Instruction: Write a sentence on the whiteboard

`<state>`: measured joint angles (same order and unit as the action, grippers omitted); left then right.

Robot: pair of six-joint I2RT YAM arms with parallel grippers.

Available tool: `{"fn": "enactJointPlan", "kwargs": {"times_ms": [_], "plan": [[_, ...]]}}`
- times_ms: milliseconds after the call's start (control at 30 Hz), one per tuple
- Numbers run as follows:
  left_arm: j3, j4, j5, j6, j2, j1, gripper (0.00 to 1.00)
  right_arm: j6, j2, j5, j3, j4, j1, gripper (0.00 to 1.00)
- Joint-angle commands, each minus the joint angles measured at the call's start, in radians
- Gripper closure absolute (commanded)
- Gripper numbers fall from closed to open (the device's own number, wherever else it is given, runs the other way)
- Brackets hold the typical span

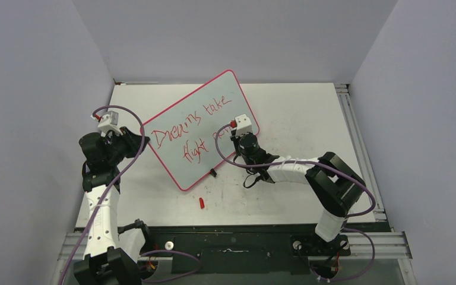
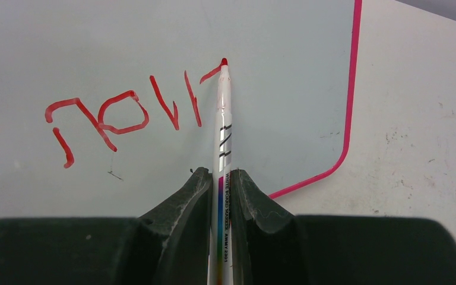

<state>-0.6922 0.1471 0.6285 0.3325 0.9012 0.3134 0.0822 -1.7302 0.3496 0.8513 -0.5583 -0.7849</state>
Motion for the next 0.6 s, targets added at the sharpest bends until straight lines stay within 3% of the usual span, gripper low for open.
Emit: {"fn": "enactJointPlan", "kwargs": {"times_ms": [0, 567], "plan": [[-0.013, 0.005, 0.027, -0.007, -0.004, -0.018, 0.87, -0.011, -0.012, -0.039, 0.03, -0.005, 0.005, 0.95], [-0.012, 0.005, 0.029, -0.006, -0.007, -0.018, 0.87, 0.032, 0.016, -0.03, -0.065, -0.007, -0.041, 0.95]]}}
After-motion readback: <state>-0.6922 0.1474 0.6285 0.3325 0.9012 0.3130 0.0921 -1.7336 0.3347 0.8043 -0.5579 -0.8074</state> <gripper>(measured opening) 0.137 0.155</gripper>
